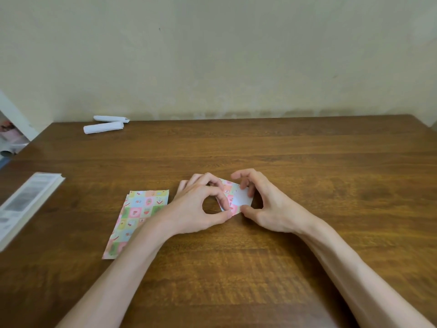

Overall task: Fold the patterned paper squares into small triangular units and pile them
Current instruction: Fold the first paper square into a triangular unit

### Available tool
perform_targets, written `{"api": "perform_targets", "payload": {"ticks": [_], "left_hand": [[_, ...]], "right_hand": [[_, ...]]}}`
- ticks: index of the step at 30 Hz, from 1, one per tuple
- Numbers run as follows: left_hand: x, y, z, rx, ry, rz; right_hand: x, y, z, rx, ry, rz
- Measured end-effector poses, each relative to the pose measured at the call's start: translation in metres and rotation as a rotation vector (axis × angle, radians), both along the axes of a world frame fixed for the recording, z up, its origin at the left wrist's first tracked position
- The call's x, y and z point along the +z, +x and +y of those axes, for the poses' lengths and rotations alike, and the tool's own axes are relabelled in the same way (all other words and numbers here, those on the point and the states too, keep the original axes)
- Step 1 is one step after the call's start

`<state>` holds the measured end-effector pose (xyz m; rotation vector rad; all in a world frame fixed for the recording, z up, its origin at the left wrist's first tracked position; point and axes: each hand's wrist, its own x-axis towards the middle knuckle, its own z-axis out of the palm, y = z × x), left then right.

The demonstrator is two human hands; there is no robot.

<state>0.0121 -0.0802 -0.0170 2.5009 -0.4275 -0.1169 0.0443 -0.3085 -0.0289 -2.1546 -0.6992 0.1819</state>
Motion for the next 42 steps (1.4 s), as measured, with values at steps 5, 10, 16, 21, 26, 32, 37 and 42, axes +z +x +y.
{"api": "perform_targets", "payload": {"ticks": [5, 10, 16, 21, 26, 32, 37, 42], "left_hand": [[0.000, 0.000, 0.000, 0.003, -0.013, -0.006], [0.000, 0.000, 0.001, 0.000, -0.011, 0.004], [0.000, 0.001, 0.001, -0.008, 0.004, 0.016], [0.001, 0.001, 0.001, -0.004, 0.005, 0.023], [0.001, 0.001, 0.001, 0.007, 0.000, 0.022], [0.002, -0.002, 0.002, -0.017, -0.042, -0.043], [0.009, -0.007, 0.002, -0.142, -0.126, -0.009], [0.016, -0.010, 0.001, -0.121, -0.224, 0.193]], "right_hand": [[0.001, 0.002, -0.003, 0.003, 0.032, 0.036], [0.002, 0.003, -0.004, 0.002, 0.069, 0.072], [0.002, 0.004, -0.005, 0.006, 0.089, 0.108], [0.002, 0.003, -0.005, -0.009, 0.088, 0.111], [0.002, 0.002, -0.004, -0.016, 0.061, 0.088], [0.002, 0.003, -0.003, -0.101, 0.219, -0.001], [0.005, 0.008, -0.012, -0.134, 0.070, -0.211], [0.002, 0.007, -0.011, -0.010, -0.140, -0.218]]}}
